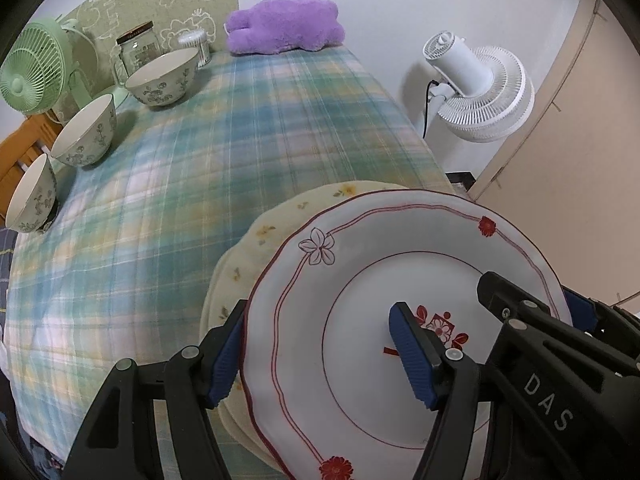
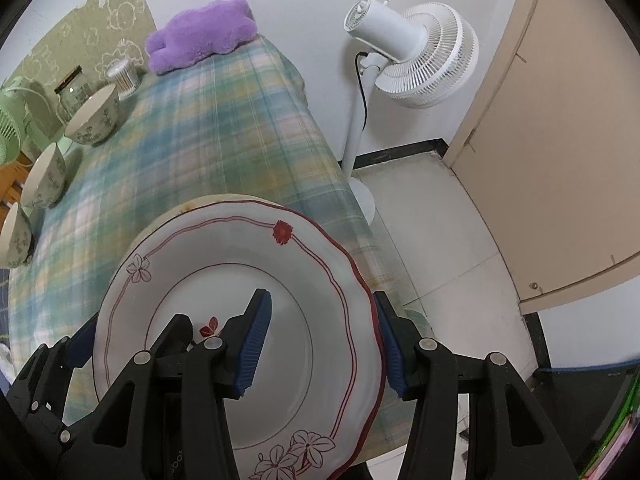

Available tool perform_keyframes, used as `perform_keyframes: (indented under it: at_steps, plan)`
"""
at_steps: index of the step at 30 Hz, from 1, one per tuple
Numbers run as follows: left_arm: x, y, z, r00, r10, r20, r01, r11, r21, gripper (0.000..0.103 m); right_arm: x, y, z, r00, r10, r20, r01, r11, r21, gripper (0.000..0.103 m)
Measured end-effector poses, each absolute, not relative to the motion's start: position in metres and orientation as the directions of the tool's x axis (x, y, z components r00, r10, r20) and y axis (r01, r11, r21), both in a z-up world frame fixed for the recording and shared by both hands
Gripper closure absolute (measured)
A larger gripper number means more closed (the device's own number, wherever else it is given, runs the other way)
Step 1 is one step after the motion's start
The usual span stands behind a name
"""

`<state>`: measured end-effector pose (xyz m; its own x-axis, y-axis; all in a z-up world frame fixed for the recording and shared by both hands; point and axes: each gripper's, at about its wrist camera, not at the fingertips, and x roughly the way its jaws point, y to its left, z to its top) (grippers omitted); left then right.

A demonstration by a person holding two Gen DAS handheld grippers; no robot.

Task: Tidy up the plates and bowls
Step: 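Carry the red-rimmed plate with both grippers over the yellow-flower plate stack, then lower the red-rimmed plate onto the yellow-flower plate stack with both grippers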

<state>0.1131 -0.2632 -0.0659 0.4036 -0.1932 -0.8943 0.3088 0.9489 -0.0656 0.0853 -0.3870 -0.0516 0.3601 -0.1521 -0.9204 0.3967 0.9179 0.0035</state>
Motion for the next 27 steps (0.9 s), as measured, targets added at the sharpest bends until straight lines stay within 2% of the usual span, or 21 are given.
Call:
perform_keyframes:
  at_steps: [11,21,22,23,26,27]
  plan:
    - [0.108,-0.269,-0.083,0.403,-0.143,-0.904,0.265,0.964,-0.034,0.034,0.088,-0.395,-0.075,0.338,-0.103,-0.936,0.355,0.935,0.026,0.048]
    - [0.109,-0.272,-0.082,0.423,-0.112,-0.899,0.241,0.970,-0.008,0.034,0.088,-0.402,-0.074,0.365,-0.045,-0.930,0.311,0.947,0.076,0.050]
    - [0.109,-0.272,-0.082,0.423,-0.112,-0.899,0.241,0.971,-0.007,0.034,0.086,-0.403,-0.070,0.379,-0.053,-0.924,0.310,0.948,0.073,0.053]
    - [0.108,-0.272,-0.082,0.423,-0.110,-0.899,0.241,0.971,-0.005,0.034,0.084,-0.405,-0.067,0.392,-0.059,-0.918,0.307,0.949,0.070,0.062]
    - [0.108,-0.273,-0.082,0.427,-0.100,-0.899,0.238,0.971,0.006,0.034,0.085,-0.406,-0.063,0.393,-0.074,-0.916,0.285,0.958,0.045,0.076]
    - [0.107,-0.274,-0.081,0.430,-0.093,-0.898,0.237,0.971,0.013,0.034,0.086,-0.406,-0.063,0.391,-0.083,-0.917,0.278,0.960,0.032,0.077]
